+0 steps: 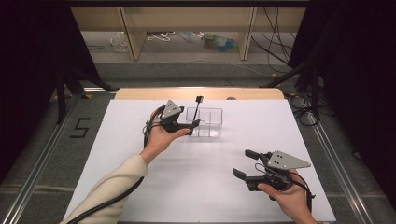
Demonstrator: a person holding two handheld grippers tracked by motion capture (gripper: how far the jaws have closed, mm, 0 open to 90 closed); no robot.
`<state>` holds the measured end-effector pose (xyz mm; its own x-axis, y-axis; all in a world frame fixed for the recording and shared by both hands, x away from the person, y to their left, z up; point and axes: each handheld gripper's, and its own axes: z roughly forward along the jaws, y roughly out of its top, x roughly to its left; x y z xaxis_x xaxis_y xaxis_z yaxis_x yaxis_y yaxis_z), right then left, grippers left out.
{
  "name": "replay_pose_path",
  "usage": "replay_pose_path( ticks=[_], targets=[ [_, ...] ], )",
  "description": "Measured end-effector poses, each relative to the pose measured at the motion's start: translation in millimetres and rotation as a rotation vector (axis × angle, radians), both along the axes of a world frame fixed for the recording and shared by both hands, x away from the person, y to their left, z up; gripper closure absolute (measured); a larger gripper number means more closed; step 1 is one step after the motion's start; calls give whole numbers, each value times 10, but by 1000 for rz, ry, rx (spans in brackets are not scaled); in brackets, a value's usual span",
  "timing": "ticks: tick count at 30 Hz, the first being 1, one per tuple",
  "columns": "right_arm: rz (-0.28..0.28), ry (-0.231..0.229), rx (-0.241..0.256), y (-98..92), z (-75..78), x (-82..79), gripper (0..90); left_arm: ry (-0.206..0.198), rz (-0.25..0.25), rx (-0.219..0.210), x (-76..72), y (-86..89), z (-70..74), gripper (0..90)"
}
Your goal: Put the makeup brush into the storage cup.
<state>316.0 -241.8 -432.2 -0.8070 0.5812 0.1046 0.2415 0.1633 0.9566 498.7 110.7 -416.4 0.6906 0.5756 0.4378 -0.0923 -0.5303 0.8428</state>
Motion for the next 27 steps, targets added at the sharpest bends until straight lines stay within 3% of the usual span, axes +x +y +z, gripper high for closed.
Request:
replay_pose_path(
  ticks=[2,5,16,18,20,23,24,27],
  targets=[
    [-4,-37,-5,-7,-1,17,209,4,-1,-11,-38,20,4,157],
    [-2,1,-3,-3,1,-2,208,14,-1,-28,-96,50,-2,157],
    [-16,-1,-12,-13,8,-2,207,44,-3,-51,-293,157,-43,160],
    [-13,-25,-14,-17,5,14,207,46,-2,-58,-333,168,-39,160],
    [-14,0,-16,-18,11,-3,207,50,-2,-65,-368,180,-33,160],
    [-15,0,-15,-20,11,-3,207,53,-4,-83,-421,196,-26,160],
    [-11,-21,-23,-29,12,11,207,55,-5,-86,-439,203,-23,160],
    [-10,-21,-23,-30,11,12,207,59,-6,-99,-495,225,-24,160]
  ],
)
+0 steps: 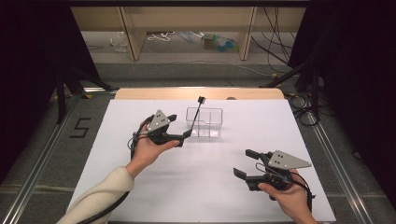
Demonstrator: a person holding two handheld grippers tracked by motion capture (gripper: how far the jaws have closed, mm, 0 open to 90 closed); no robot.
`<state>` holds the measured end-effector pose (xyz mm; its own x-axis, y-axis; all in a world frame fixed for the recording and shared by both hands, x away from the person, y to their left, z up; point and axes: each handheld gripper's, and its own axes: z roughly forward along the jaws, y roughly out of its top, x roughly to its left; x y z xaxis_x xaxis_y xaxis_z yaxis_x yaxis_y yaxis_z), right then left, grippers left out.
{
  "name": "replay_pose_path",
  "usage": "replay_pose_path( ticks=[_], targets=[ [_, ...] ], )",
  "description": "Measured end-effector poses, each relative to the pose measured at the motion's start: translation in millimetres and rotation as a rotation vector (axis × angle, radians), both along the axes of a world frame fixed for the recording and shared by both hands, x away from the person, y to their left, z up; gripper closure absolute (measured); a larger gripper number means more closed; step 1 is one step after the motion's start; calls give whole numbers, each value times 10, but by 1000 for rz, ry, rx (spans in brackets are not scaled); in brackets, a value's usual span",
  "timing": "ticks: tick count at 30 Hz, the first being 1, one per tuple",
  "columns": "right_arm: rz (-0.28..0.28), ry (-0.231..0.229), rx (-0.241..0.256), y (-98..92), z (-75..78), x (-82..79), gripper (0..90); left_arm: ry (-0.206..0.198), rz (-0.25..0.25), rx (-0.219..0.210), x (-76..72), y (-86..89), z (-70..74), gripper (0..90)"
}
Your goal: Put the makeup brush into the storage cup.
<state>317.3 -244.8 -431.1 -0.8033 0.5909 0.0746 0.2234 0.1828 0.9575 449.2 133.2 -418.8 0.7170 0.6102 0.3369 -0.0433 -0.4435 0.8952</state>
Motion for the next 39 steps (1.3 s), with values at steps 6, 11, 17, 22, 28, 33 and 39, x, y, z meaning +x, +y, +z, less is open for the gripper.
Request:
replay_pose_path(
  ticks=[6,11,17,22,28,33,39],
  targets=[
    [-1,1,0,-1,2,-1,207,10,-2,-11,-117,32,-14,160],
    [-1,-1,1,0,3,-1,207,15,-4,-22,-201,46,-17,161],
    [3,16,16,3,4,-13,207,30,-19,-41,-346,26,-29,161],
    [-2,17,12,-2,8,-15,207,30,-19,-58,-456,44,-9,161],
    [1,19,15,0,7,-15,207,38,-24,-62,-580,84,-25,163],
    [-2,-15,22,4,-5,8,206,37,-18,-74,-666,137,-24,163],
    [-5,-6,4,-6,6,-2,207,41,-23,-85,-768,173,-23,163]
  ],
)
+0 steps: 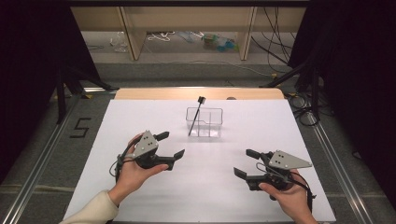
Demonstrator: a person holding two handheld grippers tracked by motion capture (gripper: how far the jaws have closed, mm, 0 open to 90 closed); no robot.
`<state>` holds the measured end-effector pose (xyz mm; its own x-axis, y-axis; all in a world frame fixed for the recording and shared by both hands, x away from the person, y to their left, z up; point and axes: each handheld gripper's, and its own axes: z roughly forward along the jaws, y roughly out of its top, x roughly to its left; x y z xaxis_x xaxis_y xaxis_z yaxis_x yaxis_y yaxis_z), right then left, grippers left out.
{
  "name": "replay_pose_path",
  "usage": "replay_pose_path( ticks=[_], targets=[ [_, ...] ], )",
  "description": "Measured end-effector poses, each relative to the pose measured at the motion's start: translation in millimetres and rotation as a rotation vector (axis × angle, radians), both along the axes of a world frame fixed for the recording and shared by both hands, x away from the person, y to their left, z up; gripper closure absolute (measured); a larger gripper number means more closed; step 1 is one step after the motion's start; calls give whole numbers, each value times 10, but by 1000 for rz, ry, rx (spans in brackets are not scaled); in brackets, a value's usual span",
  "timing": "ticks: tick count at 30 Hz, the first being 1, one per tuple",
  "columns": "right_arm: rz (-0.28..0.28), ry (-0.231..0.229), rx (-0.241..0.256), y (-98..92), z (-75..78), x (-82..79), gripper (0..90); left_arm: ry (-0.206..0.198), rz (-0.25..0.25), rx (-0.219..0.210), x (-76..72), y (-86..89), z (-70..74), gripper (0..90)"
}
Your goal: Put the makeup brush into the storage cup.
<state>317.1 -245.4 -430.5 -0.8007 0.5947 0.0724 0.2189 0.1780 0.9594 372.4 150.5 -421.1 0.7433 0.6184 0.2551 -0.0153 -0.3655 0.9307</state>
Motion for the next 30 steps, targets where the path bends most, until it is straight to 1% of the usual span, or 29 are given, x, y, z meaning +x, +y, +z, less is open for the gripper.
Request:
replay_pose_path(
  ticks=[2,8,12,13,14,15,16,20,22,23,25,26,27,28,30],
  targets=[
    [3,-10,19,13,-11,9,207,0,2,-7,-30,13,7,164],
    [1,-9,19,9,-8,7,207,-1,9,-11,-91,56,4,164],
    [1,-10,19,13,-10,9,207,1,5,-17,-138,70,1,164],
    [-1,-2,4,3,-2,2,207,1,4,-15,-147,77,2,164],
    [-1,-1,0,0,0,0,206,2,6,-20,-156,80,1,163],
    [-2,-1,1,0,1,0,206,1,7,-21,-164,85,1,163],
    [1,-9,19,11,-9,8,206,-2,4,-25,-168,89,-1,164],
    [1,-10,18,12,-11,9,206,2,5,-21,-205,102,-4,163],
    [-2,0,0,0,0,0,206,4,0,-20,-219,106,-5,163],
    [-2,-1,0,-1,-1,0,206,4,1,-22,-226,108,-5,163],
    [1,-10,18,11,-10,8,206,1,-2,-28,-231,114,-7,163],
    [1,-10,18,11,-10,8,206,3,1,-24,-239,122,-5,163],
    [-2,-1,0,-1,0,0,206,4,3,-26,-245,125,-7,163],
    [-2,-1,1,-1,1,0,207,4,4,-27,-253,130,-9,163],
    [0,-10,19,10,-10,8,206,-2,3,-31,-262,139,-15,163]
  ],
)
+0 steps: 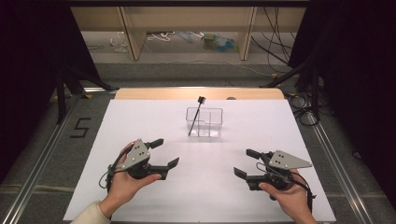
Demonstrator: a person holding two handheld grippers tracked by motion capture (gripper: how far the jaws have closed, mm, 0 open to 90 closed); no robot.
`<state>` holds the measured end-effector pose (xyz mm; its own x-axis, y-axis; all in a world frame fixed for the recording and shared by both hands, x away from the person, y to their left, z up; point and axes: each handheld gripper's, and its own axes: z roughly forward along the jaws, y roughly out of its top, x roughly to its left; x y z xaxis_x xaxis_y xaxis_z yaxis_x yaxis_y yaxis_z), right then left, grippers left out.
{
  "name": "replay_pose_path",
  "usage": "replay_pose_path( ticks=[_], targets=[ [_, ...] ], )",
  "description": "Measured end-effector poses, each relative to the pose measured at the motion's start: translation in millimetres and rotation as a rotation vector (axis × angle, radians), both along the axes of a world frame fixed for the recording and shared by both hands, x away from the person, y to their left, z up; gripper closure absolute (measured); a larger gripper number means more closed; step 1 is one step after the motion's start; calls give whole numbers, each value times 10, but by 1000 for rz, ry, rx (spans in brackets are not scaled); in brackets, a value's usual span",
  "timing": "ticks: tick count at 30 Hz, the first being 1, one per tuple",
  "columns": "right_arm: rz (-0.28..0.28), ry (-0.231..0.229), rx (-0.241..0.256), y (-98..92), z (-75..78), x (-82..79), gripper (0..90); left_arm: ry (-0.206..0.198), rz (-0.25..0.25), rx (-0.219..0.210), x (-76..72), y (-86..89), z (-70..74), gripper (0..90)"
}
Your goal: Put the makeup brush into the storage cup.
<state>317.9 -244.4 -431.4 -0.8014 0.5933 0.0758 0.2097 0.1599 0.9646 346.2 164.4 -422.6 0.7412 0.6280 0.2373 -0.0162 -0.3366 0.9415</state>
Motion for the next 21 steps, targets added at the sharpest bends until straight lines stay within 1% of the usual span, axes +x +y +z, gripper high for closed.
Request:
replay_pose_path(
  ticks=[1,6,8,9,10,11,17,19,20,21],
  targets=[
    [-1,0,0,-1,0,0,206,6,4,5,-14,8,3,163],
    [-1,0,0,0,1,0,206,4,7,0,-51,39,-2,162],
    [-1,7,-13,-11,10,-7,206,4,11,-3,-68,52,-2,161],
    [-1,2,2,-1,2,-1,206,4,13,-3,-74,58,-3,161],
    [-2,4,2,-3,2,-1,206,-1,11,-6,-78,63,-6,161],
    [1,6,-4,-9,4,-1,206,3,12,-2,-89,72,-4,161],
    [-2,1,0,-2,-2,2,206,-1,14,-13,-129,107,-12,160],
    [0,8,-3,-9,6,-2,206,3,16,-13,-141,119,-12,160],
    [-1,6,-3,-9,6,-1,206,143,11,-149,-235,33,-71,160],
    [0,8,-3,-9,5,-1,206,160,11,-161,-249,30,-77,160]
  ],
)
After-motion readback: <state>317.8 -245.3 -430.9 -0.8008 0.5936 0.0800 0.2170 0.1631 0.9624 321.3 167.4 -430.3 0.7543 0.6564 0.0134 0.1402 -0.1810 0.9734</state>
